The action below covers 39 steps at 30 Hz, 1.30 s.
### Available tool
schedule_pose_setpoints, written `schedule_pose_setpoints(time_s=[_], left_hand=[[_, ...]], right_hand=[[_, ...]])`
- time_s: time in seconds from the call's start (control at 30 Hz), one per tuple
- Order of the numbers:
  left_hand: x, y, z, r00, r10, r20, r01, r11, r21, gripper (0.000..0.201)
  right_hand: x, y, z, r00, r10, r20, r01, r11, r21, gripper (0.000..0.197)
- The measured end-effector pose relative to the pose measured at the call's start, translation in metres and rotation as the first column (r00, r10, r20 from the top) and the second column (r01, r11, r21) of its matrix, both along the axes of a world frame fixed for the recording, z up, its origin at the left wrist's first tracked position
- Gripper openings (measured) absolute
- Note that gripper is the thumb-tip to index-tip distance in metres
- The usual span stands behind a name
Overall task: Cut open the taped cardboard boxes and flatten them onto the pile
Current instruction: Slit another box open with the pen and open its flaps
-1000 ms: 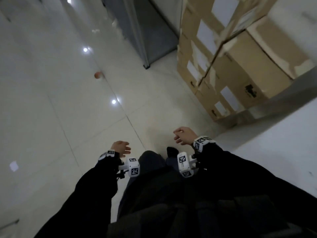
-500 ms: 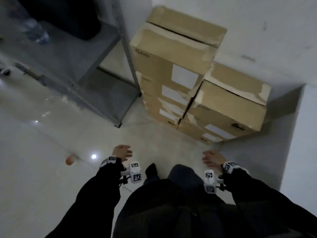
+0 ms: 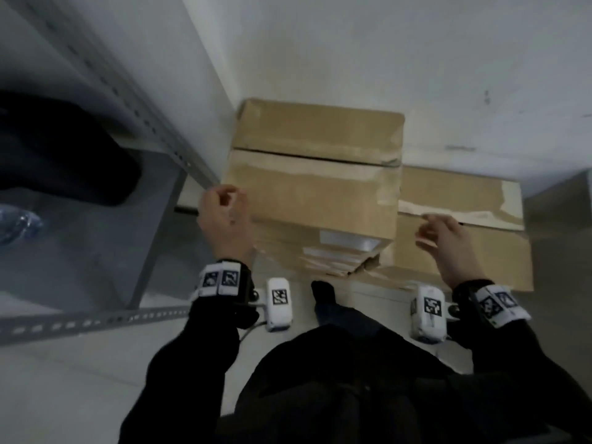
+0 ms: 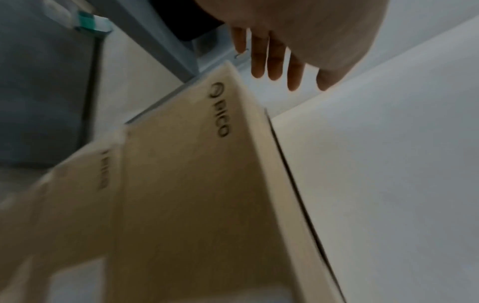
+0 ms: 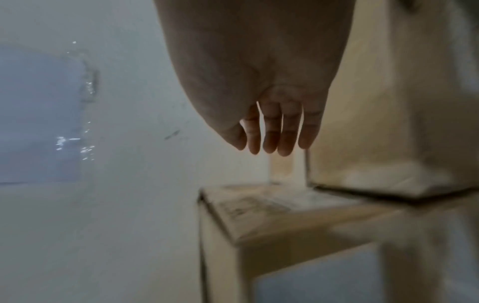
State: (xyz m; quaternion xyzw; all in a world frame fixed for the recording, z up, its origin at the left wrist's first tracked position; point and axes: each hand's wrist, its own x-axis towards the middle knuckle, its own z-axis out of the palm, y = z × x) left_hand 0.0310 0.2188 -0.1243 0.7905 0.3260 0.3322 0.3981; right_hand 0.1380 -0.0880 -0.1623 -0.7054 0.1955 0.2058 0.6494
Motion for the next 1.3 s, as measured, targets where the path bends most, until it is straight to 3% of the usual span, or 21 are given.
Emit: schedule_pose_setpoints(time_s=[0.07,0.13,0.17,0.2,0.27,0.37,0.5,0.67,0.83,0.97,1.17,1.3], left_hand=[[0.035,0.033,0.007,0.993,0.039,-0.112,-0.033,0.998,0.057,0.039],[0.066,0.064,0.007,0.94,-0.006,-0.342,-0.033,0.994,-0.107,0.058],[0.078,0.076,0.006,0.881,-0.084,-0.466,-0.031,0.972,-0.233,0.067],[0.089,0.087,0.004,0.807,-0.182,-0.562,-0.016,0.944,-0.328,0.074],[0.098,0.096,0.002,0.707,-0.351,-0.614,0.032,0.883,-0.467,0.085],[0.1,0.095,-0.002,0.708,-0.473,-0.524,0.084,0.793,-0.603,0.081],[0.1,0.094,-0.006,0.724,-0.493,-0.482,0.119,0.778,-0.617,0.057],[0.098,0.098,0.001,0.737,-0.513,-0.44,0.165,0.768,-0.619,0.063],[0.069,0.076,0.039,0.788,-0.524,-0.323,0.252,0.754,-0.607,0.059],[0.053,0.02,0.072,0.784,-0.57,-0.245,0.339,0.724,-0.601,0.044],[0.044,-0.119,0.095,0.742,-0.645,-0.181,0.48,0.701,-0.527,0.049],[0.032,-0.223,0.101,0.662,-0.734,-0.153,0.587,0.634,-0.503,0.053]], right_hand=[[0.031,0.032,0.012,0.998,0.056,-0.002,-0.056,0.998,0.027,0.04],[0.051,0.061,0.022,0.983,0.171,-0.063,-0.17,0.985,0.023,0.077],[0.057,0.073,0.024,0.976,0.205,-0.079,-0.203,0.979,0.033,0.087],[0.062,0.082,0.025,0.974,0.215,-0.075,-0.213,0.976,0.041,0.089],[0.065,0.089,0.022,0.977,0.204,-0.059,-0.204,0.979,0.017,0.086],[0.061,0.09,0.014,0.976,0.202,-0.083,-0.2,0.979,0.027,0.093],[0.059,0.09,0.019,0.971,0.232,-0.055,-0.226,0.969,0.099,0.048],[0.049,0.087,0.037,0.981,0.179,-0.072,-0.176,0.984,0.038,0.048],[0.006,0.06,0.071,0.998,0.068,-0.004,-0.068,0.998,0.002,0.046],[-0.036,0.004,0.095,0.996,-0.067,0.059,0.068,0.997,-0.023,0.038],[-0.1,-0.124,0.125,0.967,-0.199,0.161,0.207,0.978,-0.032,0.032],[-0.145,-0.218,0.143,0.922,-0.316,0.225,0.332,0.943,-0.034,0.029]])
